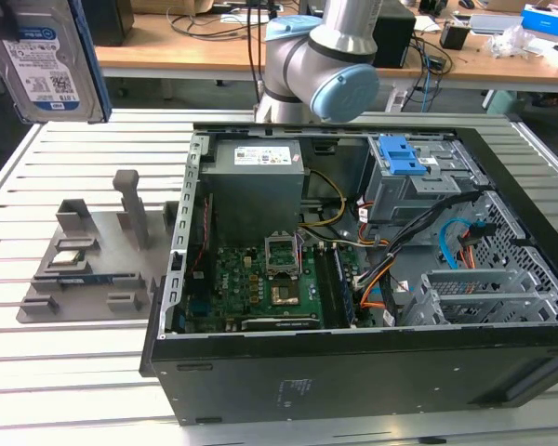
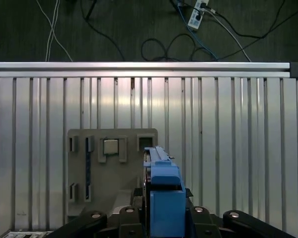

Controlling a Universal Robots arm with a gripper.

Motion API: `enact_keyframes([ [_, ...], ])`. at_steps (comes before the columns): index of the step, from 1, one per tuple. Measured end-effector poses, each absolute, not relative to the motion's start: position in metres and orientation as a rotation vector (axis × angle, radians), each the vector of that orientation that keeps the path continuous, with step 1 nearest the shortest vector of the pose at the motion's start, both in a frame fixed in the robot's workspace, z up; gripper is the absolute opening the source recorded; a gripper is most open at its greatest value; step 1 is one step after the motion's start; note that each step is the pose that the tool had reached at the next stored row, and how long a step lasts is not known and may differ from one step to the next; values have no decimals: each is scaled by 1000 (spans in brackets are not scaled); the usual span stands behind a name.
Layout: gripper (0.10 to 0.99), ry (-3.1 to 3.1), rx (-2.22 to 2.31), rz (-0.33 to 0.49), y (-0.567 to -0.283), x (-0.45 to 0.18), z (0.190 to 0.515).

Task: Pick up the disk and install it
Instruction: 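Pick up the disk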

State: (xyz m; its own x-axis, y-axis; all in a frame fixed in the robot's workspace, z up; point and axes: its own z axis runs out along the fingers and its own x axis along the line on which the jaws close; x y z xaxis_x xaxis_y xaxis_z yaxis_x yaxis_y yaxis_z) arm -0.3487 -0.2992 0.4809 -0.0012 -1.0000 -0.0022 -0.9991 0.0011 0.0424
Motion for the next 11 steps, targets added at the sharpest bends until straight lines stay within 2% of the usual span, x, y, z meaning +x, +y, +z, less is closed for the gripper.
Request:
enact_keyframes([
  [4, 365, -2202, 2200, -49, -299, -349, 494],
  [11, 365, -2202, 2199, -49, -299, -348, 494],
])
